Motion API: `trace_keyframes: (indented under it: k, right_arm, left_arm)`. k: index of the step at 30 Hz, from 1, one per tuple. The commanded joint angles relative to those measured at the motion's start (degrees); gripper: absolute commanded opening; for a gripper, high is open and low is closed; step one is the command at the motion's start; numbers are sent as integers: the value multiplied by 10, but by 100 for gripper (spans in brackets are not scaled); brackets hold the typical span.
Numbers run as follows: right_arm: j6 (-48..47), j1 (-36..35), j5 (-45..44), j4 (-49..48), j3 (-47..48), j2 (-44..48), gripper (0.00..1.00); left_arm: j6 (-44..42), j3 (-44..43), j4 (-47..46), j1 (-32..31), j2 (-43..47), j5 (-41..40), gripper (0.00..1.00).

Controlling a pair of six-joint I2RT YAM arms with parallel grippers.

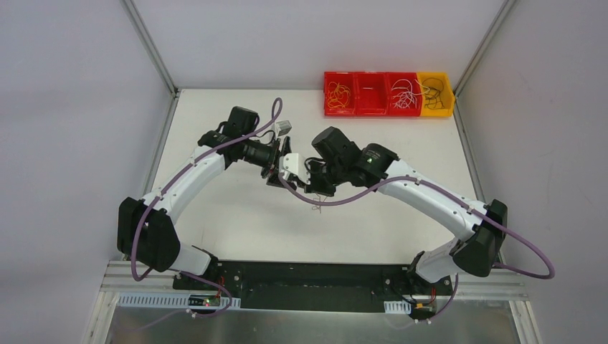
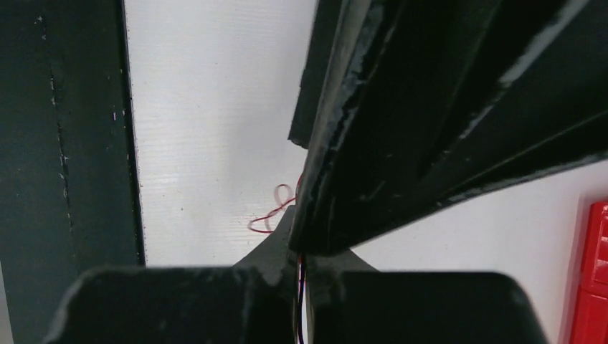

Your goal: Untangle the cables

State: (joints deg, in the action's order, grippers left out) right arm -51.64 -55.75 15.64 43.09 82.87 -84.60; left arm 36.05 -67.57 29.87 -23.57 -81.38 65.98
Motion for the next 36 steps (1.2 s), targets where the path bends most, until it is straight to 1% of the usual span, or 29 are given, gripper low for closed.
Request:
trace_keyframes:
  k: [1,2,3,4,7,10,14,15,16,19,21,23,26,29,31,34,36]
  right_arm:
    - [26,39,30,-3,24,22,0]
    - [32,53,33,-9,27,21,0]
    - [41,71,35,-16,33,19,0]
    - [53,91,39,-25,40,17,0]
    - [75,160,39,-58,69,-2,0]
    - [92,221,-2,-120,97,-40,0]
    - [173,301,-77,-223,172,-136,0]
    - [193,314,-102,-260,202,-164,0]
    - [207,326,-126,-275,217,-190,0]
    - [241,349,-210,-307,324,-283,0]
    - [260,358,-247,-324,389,-343,0]
    - [275,367,-268,-352,438,-394,0]
    - [262,369,-319,-418,488,-462,0]
    - [237,372,-351,-472,522,-514,0]
    - [220,376,-368,-506,526,-533,0]
    - [239,391,-369,-518,508,-526,0]
    - [254,403,-363,-525,476,-507,0]
  left_arm:
    - [-22,-40,5,32,6,1,79]
    - [-25,-47,5,52,8,-8,90]
    - [-29,-54,5,77,11,-20,97]
    - [-33,-59,5,103,12,-33,99]
    - [-50,-64,5,179,21,-88,99]
    - [-68,-59,5,215,34,-125,99]
    - [-90,-39,5,219,53,-166,99]
    - [-91,-36,5,219,54,-174,99]
    - [-92,-33,5,220,54,-178,99]
    - [-94,-30,5,220,56,-187,99]
    - [-94,-28,5,220,58,-195,99]
    - [-95,-26,5,220,58,-199,99]
    - [-95,-17,4,221,57,-204,99]
    - [-95,-11,3,221,56,-207,99]
    - [-94,-9,3,221,55,-205,99]
    - [-95,-9,2,222,50,-203,99]
    - [-91,-6,1,223,47,-203,99]
